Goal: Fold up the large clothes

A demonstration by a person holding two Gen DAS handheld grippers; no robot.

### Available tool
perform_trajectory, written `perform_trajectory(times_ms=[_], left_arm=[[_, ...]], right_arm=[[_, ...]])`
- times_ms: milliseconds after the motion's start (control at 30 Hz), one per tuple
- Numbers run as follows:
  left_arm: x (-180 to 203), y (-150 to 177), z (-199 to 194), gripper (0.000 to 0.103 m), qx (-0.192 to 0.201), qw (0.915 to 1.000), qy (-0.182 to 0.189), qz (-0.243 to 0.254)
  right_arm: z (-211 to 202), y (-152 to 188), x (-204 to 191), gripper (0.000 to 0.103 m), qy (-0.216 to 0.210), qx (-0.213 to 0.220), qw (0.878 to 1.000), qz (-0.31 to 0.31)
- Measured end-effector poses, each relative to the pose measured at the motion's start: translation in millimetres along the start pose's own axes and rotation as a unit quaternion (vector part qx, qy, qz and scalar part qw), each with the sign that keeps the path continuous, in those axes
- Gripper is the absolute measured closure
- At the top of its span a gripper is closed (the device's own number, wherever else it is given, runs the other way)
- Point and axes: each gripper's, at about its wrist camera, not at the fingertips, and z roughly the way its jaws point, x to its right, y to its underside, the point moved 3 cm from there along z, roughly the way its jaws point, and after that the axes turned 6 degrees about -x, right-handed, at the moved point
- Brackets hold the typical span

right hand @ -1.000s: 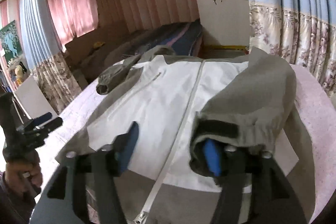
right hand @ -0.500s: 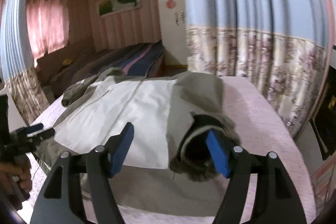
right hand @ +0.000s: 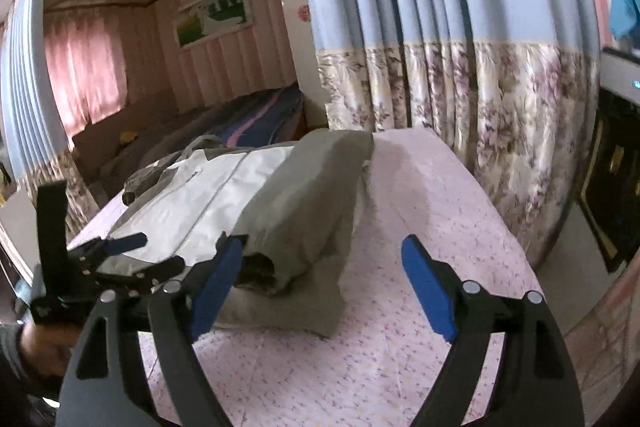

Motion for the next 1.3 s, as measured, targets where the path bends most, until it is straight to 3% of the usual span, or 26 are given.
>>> perform_trajectory(times_ms=[267,500,567,633,667,733,767,833,1067,1300], left_arm=[[26.8,-2.9,33.9,0.004,-0.026,0.9996,-0.002,0.011],[26.2,-14.4,47.9,0.008,-0.013,0.9997,-0.011,-0.017],[24.4,-16.9,53.0,0.017,-0.015,0.9995,-0.006,-0.029],[24.6,-17.6,59.7,0.047,-0.02,0.9991,0.005,-0.036],[25.0,-17.1,63.0,0.054,-0.026,0.9989,0.011,-0.036],[24.3,-15.4,67.9,0.087,-0.034,0.9986,0.021,-0.034],[22.8,-14.9,68.0,0.094,-0.033,0.9987,0.024,-0.031],[15.4,-16.3,63.4,0.096,-0.025,0.9987,0.027,-0.035],[-66.1,-43.2,22.0,0.098,0.027,0.9977,-0.01,-0.061],[-203.9,-85.5,2.3,0.098,0.054,0.9899,-0.095,-0.091]], right_arm=[[6.6,-3.1,19.1,0.021,-0.002,-0.009,1.0,0.0],[23.0,-6.6,23.0,0.021,0.02,-0.007,1.0,-0.013],[29.2,-10.3,24.3,0.021,0.031,-0.006,0.999,-0.024],[36.5,-15.7,25.5,0.021,0.041,-0.004,0.998,-0.037],[38.8,-17.8,24.9,0.021,0.043,-0.004,0.998,-0.041],[45.2,-23.3,25.3,0.021,0.046,-0.006,0.998,-0.05],[49.2,-26.6,25.1,0.021,0.048,-0.005,0.997,-0.057],[56.6,-32.2,24.6,0.021,0.057,-0.007,0.996,-0.068],[88.7,-54.3,4.4,0.021,0.064,-0.02,0.993,-0.1],[140.4,-93.3,-45.6,0.021,0.05,-0.033,0.986,-0.157]])
